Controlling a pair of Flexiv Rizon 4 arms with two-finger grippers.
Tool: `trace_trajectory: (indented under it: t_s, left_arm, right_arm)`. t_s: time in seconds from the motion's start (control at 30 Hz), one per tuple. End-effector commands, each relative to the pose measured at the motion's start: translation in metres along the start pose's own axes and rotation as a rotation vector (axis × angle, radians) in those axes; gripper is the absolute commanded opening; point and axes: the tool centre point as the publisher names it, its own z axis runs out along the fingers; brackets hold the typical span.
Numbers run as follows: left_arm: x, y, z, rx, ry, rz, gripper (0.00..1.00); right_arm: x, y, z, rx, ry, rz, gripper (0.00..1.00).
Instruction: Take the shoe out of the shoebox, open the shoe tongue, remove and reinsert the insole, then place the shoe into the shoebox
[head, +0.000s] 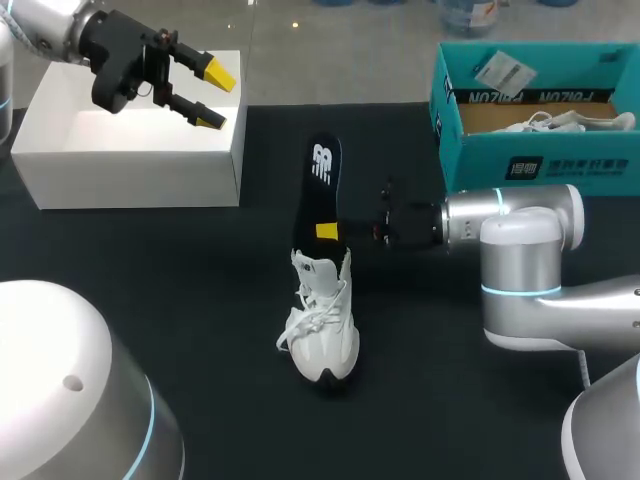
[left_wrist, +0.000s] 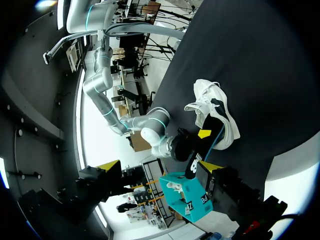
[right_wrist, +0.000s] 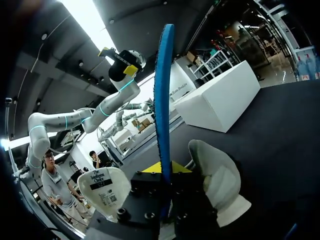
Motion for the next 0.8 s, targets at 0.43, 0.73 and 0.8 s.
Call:
trace_trajectory:
  t_s: [0.43,0.73,0.8]
  left_arm:
    - [0.000,0.001,-0.001,0.004,0.002,0.001,1.00]
    - [0.000,0.001,-0.001,0.004,0.002,0.001,1.00]
    - [0.000,0.001,-0.001,0.004,0.002,0.001,1.00]
  right_arm:
    - [-0.001,0.037,-0.012,0.002,-0.030,-0.063,1.00]
    - [-0.011,0.046,-0.014,0.037,-0.039,-0.063,0.00]
    - [-0.011,0.042,-0.014,0.038,-0.036,-0.057,0.00]
